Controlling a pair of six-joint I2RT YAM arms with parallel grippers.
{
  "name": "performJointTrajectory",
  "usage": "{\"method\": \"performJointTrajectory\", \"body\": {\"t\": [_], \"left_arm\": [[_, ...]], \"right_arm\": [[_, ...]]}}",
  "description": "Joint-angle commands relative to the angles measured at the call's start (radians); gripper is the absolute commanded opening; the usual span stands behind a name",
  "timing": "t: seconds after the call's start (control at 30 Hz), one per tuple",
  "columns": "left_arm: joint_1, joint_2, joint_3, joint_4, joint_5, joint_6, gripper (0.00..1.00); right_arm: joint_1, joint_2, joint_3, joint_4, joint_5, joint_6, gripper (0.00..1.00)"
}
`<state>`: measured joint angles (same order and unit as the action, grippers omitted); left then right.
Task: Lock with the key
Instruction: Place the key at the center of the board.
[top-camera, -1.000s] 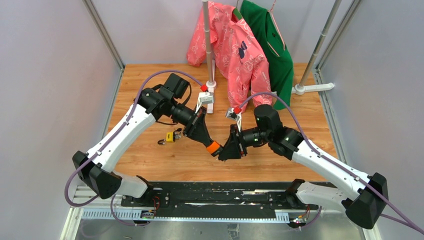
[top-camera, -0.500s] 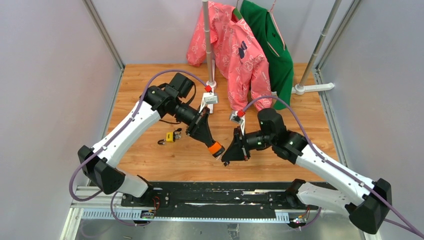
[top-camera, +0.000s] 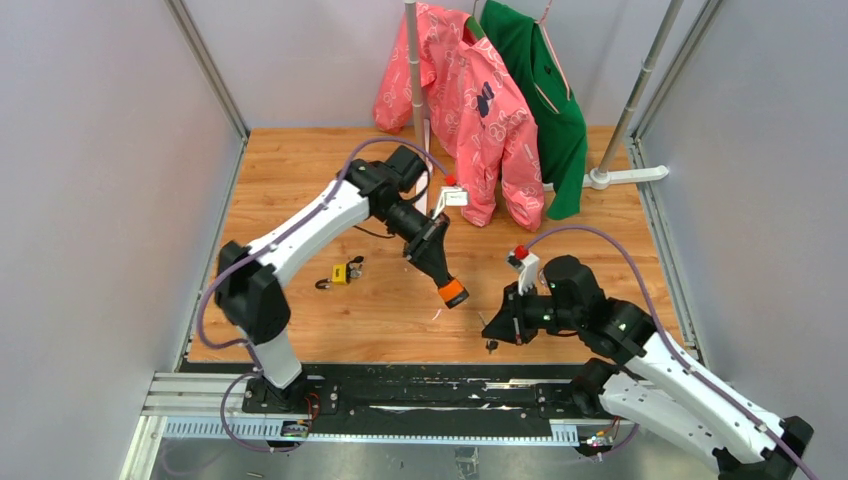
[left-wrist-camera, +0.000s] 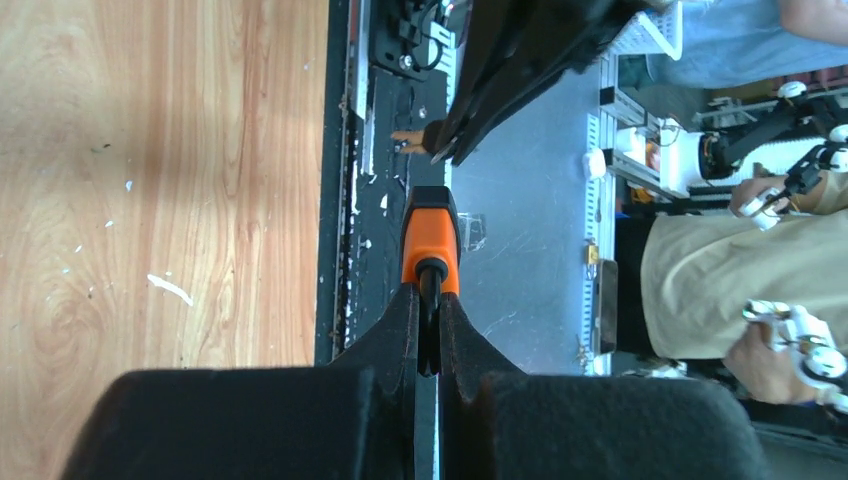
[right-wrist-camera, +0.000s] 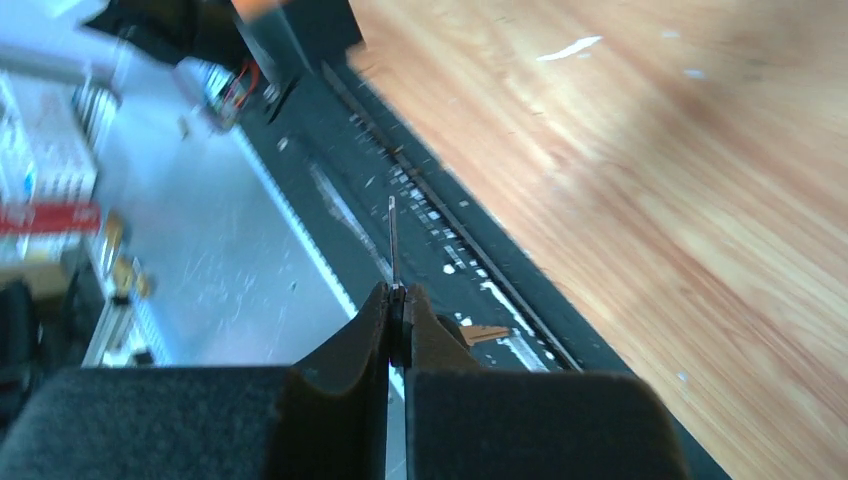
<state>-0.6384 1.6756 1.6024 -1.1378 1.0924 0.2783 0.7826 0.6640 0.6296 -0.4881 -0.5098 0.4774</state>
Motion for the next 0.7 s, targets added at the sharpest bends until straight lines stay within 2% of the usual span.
{"method": "performJointTrajectory", "body": {"t": [0.0, 0.2, 0.37, 0.67], "left_arm": [[-0.043, 0.146, 0.063, 0.003, 0.033, 0.040, 0.00], [-0.072, 0.380, 0.242, 0.002, -0.019, 0.016, 0.00], [-0.076, 0.558, 0.385, 0.004, -0.059, -0.014, 0.00], [-0.078, 0.701, 0.404, 0.121, -0.106, -0.089, 0.00]], "right_arm": [[-0.052, -0.061, 0.078, -0.192, 0.296, 0.101, 0.00], [-0.117, -0.083, 0.106, -0.319, 0.429, 0.176, 0.00], [-0.118, -0.073, 0.097, -0.355, 0.467, 0.242, 0.00], [-0.118, -0.090, 0.038, -0.335, 0.483, 0.323, 0.00]]}}
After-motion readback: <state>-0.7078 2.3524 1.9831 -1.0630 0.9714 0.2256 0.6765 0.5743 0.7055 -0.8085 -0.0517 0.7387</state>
